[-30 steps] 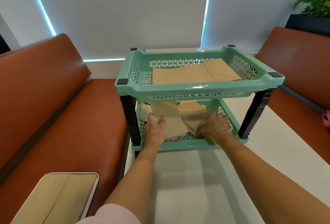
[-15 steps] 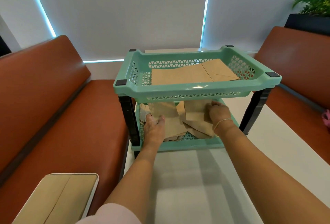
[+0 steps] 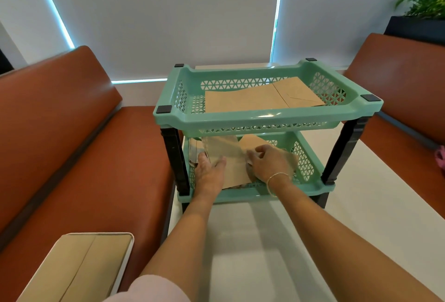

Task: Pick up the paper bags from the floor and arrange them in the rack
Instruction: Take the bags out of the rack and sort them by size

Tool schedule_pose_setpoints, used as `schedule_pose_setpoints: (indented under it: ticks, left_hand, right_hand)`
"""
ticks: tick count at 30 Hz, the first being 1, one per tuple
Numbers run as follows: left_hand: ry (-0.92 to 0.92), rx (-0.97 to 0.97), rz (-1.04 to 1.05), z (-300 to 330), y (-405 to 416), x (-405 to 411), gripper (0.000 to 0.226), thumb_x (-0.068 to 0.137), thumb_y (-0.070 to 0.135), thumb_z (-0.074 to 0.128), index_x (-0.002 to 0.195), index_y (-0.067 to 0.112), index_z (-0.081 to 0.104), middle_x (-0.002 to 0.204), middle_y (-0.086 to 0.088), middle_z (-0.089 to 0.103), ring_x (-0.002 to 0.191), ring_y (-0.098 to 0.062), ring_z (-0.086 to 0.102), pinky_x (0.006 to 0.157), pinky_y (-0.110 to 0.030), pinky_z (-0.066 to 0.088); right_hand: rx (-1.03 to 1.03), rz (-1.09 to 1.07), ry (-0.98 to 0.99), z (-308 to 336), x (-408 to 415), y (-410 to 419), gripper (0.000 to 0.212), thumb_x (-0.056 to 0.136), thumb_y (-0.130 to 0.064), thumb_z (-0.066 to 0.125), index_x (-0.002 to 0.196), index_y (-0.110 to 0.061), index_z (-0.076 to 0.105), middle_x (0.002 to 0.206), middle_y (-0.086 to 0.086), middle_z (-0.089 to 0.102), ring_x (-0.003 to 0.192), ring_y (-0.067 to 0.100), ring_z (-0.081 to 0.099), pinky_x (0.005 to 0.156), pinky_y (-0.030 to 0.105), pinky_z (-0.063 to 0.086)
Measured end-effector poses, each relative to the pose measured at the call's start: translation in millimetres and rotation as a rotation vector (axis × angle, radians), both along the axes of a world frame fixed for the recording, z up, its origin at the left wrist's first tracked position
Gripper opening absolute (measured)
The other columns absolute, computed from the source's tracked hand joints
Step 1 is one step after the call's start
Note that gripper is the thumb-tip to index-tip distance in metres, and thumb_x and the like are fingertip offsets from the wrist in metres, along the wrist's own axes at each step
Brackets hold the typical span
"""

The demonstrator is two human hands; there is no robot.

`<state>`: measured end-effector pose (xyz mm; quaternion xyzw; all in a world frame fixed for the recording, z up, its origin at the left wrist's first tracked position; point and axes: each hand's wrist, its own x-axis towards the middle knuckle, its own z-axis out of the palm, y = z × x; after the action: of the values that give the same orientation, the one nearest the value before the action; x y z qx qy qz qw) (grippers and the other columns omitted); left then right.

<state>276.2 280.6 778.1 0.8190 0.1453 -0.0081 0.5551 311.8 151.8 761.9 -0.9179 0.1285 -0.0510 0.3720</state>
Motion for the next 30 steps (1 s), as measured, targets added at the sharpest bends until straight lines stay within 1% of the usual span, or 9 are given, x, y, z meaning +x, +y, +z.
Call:
schedule_pose_setpoints:
  ticks: [3, 5, 9, 11, 16, 20, 24, 27, 30]
  left_hand:
    - [-0.003, -0.004, -0.009, -0.4, 1.0, 0.4, 0.061, 0.097, 0.035, 0.047, 0.149, 0.021, 0.018, 0.145, -0.007, 0.036, 0.133, -0.026, 0.033, 0.102, -0.037, 0.032]
    - [0.006, -0.007, -0.016, -0.3, 1.3, 0.4, 0.062, 0.097, 0.035, 0.045, 0.150, 0.021, 0.016, 0.145, -0.007, 0.035, 0.132, -0.025, 0.034, 0.098, -0.034, 0.032]
    - [0.012, -0.023, -0.011, 0.7, 1.4, 0.8, 0.061, 0.098, 0.035, 0.045, 0.149, 0.022, 0.016, 0.144, -0.007, 0.036, 0.127, -0.022, 0.037, 0.099, -0.034, 0.033]
    - [0.008, -0.029, -0.010, 1.4, 1.2, 0.3, 0.060, 0.098, 0.035, 0.045, 0.149, 0.022, 0.016, 0.143, -0.007, 0.036, 0.121, -0.019, 0.038, 0.096, -0.032, 0.033]
    - [0.016, -0.019, -0.020, -0.5, 1.4, 0.6, 0.061, 0.098, 0.035, 0.046, 0.150, 0.023, 0.016, 0.143, -0.007, 0.037, 0.130, -0.023, 0.036, 0.094, -0.030, 0.032]
    - [0.019, -0.010, -0.017, -2.7, 2.4, 3.2, 0.063, 0.097, 0.036, 0.046, 0.150, 0.024, 0.014, 0.145, -0.006, 0.036, 0.132, -0.024, 0.034, 0.102, -0.036, 0.032]
    - [0.012, -0.014, -0.005, -5.5, 2.7, 5.2, 0.062, 0.096, 0.036, 0.047, 0.149, 0.023, 0.017, 0.143, -0.006, 0.040, 0.128, -0.024, 0.038, 0.095, -0.032, 0.034]
    - [0.013, -0.008, -0.004, -4.2, 2.1, 4.2, 0.063, 0.097, 0.035, 0.046, 0.150, 0.022, 0.016, 0.143, -0.007, 0.038, 0.128, -0.024, 0.038, 0.093, -0.031, 0.032]
    - [0.014, -0.004, -0.006, -3.0, 1.7, 3.6, 0.064, 0.097, 0.035, 0.046, 0.150, 0.022, 0.013, 0.146, -0.007, 0.035, 0.133, -0.024, 0.033, 0.101, -0.035, 0.031]
  right_hand:
    - [-0.579, 0.134, 0.133, -2.6, 5.6, -26.2, 0.055, 0.088, -0.051, 0.049, 0.129, -0.015, 0.050, 0.131, 0.007, 0.051, 0.117, 0.026, 0.049, 0.105, 0.038, 0.035]
    - [-0.726, 0.213, 0.221, -9.0, 12.1, -36.8, 0.065, 0.079, -0.056, 0.054, 0.129, -0.016, 0.048, 0.131, 0.009, 0.046, 0.119, 0.028, 0.044, 0.106, 0.040, 0.031]
    - [-0.619, 0.187, 0.252, -23.3, 24.7, -42.7, 0.094, 0.050, -0.056, 0.066, 0.129, -0.011, 0.041, 0.123, 0.008, 0.051, 0.117, 0.030, 0.044, 0.105, 0.042, 0.034]
    - [-0.631, 0.190, 0.229, -19.2, 22.1, -42.2, 0.096, 0.051, -0.056, 0.071, 0.130, -0.012, 0.036, 0.125, 0.012, 0.049, 0.119, 0.032, 0.041, 0.107, 0.043, 0.032]
    - [-0.595, 0.150, 0.292, -15.2, 19.9, -46.4, 0.113, 0.060, -0.052, 0.074, 0.146, -0.013, 0.012, 0.139, 0.018, 0.034, 0.135, 0.037, 0.022, 0.116, 0.044, 0.019]
    - [-0.562, 0.143, 0.309, -18.0, 25.3, -45.9, 0.115, 0.060, -0.054, 0.071, 0.147, -0.013, 0.008, 0.138, 0.019, 0.039, 0.133, 0.037, 0.027, 0.116, 0.045, 0.018]
    - [-0.544, 0.108, 0.222, -10.8, 15.5, -40.7, 0.100, 0.065, -0.045, 0.072, 0.142, -0.014, 0.016, 0.132, 0.021, 0.035, 0.128, 0.037, 0.028, 0.110, 0.042, 0.025]
    - [-0.533, 0.057, 0.186, 4.8, 10.7, -38.1, 0.070, 0.073, -0.028, 0.065, 0.133, -0.010, 0.032, 0.129, 0.017, 0.040, 0.123, 0.032, 0.037, 0.104, 0.035, 0.034]
    - [-0.347, 0.023, 0.118, 20.6, 11.0, -38.2, 0.038, 0.080, -0.012, 0.056, 0.118, -0.006, 0.058, 0.114, 0.014, 0.058, 0.104, 0.028, 0.054, 0.094, 0.033, 0.045]
